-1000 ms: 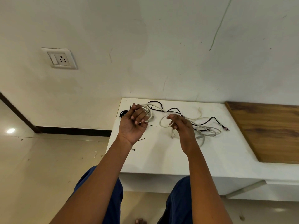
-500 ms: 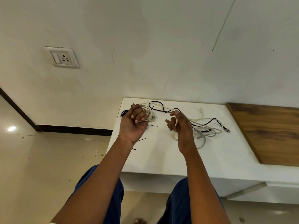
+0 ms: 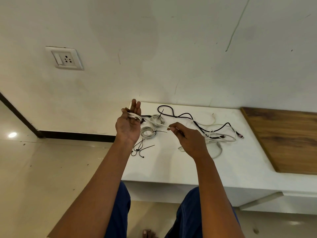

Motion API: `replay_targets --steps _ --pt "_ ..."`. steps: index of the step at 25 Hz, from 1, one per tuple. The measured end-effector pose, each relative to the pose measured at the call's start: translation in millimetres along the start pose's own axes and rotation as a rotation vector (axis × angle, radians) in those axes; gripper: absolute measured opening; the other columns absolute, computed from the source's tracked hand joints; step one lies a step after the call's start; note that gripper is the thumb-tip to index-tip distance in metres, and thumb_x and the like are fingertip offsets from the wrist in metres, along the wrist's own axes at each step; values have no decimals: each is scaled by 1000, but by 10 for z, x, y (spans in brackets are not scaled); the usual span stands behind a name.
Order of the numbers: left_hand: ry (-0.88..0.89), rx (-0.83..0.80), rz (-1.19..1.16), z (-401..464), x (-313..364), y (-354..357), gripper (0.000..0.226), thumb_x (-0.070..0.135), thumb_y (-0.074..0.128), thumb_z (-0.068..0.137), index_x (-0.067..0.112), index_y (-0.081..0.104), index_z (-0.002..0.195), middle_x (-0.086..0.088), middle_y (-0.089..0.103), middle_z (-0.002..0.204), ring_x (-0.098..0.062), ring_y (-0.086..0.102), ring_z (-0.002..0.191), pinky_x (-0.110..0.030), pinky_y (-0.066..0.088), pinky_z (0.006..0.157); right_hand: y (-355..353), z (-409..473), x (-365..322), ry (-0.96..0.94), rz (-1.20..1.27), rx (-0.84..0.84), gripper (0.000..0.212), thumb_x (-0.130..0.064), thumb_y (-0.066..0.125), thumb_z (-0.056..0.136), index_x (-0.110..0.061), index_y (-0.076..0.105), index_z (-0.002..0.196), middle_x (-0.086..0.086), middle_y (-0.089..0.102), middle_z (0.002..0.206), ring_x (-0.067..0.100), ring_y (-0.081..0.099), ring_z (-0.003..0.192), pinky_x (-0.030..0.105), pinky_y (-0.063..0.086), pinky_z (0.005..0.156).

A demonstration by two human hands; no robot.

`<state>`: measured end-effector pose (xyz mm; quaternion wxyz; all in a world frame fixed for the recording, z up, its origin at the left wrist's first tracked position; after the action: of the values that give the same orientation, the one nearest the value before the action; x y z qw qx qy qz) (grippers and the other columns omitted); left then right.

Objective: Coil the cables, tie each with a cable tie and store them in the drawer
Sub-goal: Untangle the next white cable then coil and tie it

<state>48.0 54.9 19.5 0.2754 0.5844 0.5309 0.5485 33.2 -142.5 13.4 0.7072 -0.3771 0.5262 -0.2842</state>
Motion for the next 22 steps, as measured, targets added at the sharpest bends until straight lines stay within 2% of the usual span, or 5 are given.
replay_targets --steps 8,11,15,19,22 --pt "123 79 839 15 -356 -122 27 19 22 105 4 42 116 -15 62 122 -14 61 90 -31 46 92 95 -4 20 -22 417 -270 27 -31 42 98 -43 64 88 -19 52 62 1 40 62 25 34 70" --pt "138 -131 1155 -72 -462 -115 23 9 24 103 0 44 104 -14 65 109 -11 62 80 -22 52 76 130 15 43 -52 425 -265 27 -30 41 99 -44 62 89 2 66 87 9 43 68 31 38 77" --pt "5 -337 1428 -178 -559 -135 21 20 33 103 10 44 88 -4 63 78 -10 52 56 -14 43 57 129 49 117 -32 512 -146 18 -26 44 98 -30 60 91 -16 60 75 3 47 70 31 40 78" --pt "-253 -424 1543 -245 -629 -140 51 50 28 99 11 57 83 6 54 53 -7 43 47 -14 37 48 113 116 155 13 718 -40 15 -17 49 96 -30 50 90 -17 55 67 6 47 72 28 38 77" --pt "-388 -538 1363 -295 -646 -129 42 47 40 97 13 54 77 7 38 46 -9 36 43 -17 34 47 117 146 142 -28 677 -19 14 -15 48 97 -28 49 91 -12 53 71 5 48 71 17 38 72"
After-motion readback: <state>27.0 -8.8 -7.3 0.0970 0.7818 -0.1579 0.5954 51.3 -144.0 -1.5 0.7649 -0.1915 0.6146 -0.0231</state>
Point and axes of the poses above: each hand's wrist, its own z-axis towards the middle knuckle, its own y-axis out of the palm, x = y × z, the point moved 2 cm from there along z, towards the middle knuckle
